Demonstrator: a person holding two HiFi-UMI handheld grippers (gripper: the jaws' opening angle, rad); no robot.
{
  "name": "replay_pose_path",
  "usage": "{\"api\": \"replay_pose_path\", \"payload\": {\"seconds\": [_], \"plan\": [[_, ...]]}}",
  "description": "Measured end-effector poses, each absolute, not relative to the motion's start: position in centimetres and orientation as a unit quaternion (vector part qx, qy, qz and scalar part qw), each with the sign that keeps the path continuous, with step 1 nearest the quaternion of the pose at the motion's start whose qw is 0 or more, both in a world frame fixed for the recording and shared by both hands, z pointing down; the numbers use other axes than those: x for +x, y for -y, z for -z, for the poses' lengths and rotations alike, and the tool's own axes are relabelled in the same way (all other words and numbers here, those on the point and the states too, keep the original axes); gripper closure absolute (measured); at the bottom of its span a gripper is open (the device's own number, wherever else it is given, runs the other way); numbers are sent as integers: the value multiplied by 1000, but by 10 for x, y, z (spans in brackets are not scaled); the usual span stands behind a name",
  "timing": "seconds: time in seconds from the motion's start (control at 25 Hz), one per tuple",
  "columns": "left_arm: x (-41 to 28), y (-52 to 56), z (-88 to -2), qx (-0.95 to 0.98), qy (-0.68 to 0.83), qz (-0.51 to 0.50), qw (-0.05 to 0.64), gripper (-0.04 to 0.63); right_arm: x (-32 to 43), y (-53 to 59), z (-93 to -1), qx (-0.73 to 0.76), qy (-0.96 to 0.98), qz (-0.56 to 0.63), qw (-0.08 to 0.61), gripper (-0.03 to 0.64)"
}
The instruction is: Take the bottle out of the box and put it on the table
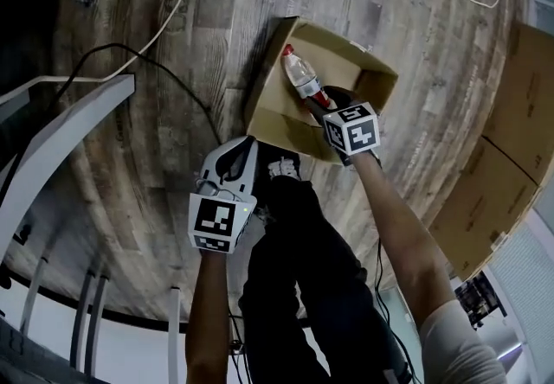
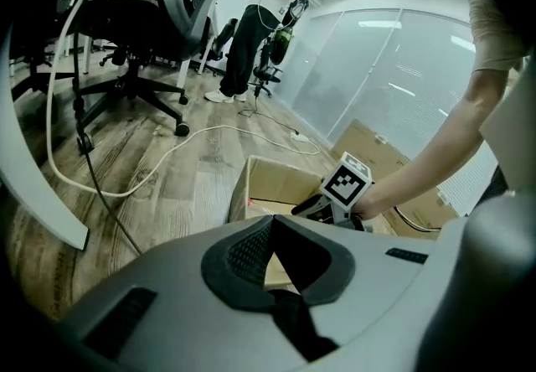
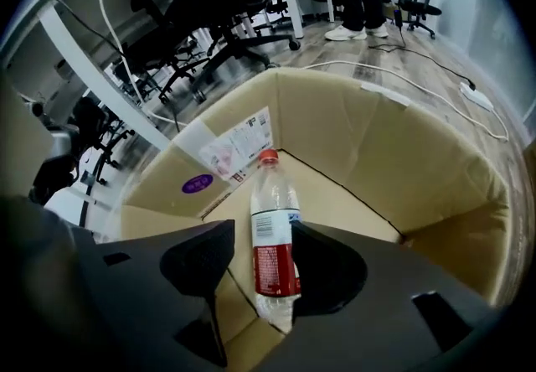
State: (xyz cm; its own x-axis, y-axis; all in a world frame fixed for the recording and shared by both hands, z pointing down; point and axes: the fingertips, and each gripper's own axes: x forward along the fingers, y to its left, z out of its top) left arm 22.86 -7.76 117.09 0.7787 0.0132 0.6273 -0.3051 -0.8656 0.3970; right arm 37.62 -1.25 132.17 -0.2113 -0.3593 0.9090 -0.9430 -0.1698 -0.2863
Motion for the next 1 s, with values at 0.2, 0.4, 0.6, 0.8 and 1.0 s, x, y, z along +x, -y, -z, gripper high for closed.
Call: {"api": "replay_pose_path", "payload": {"seconds": [0.2, 0.4, 0.6, 0.8, 1.0], "plan": [[222, 105, -1190, 916, 98, -308, 238, 580, 376, 35, -1355, 546, 578, -518, 316, 331], [203, 122, -1215, 912, 138, -297, 246, 580, 371, 50, -1386, 518, 588, -507, 359, 318], [186, 113, -1233, 907, 138, -308, 251, 580, 353, 58, -1403, 499, 587, -514, 375, 304], [170, 109, -1235, 903, 148, -309, 259, 580, 356, 50, -1407, 508, 563, -525, 385, 304], [167, 104, -1211, 904, 148, -302, 263, 580, 347, 38, -1378, 522, 578, -505, 371, 304]]}}
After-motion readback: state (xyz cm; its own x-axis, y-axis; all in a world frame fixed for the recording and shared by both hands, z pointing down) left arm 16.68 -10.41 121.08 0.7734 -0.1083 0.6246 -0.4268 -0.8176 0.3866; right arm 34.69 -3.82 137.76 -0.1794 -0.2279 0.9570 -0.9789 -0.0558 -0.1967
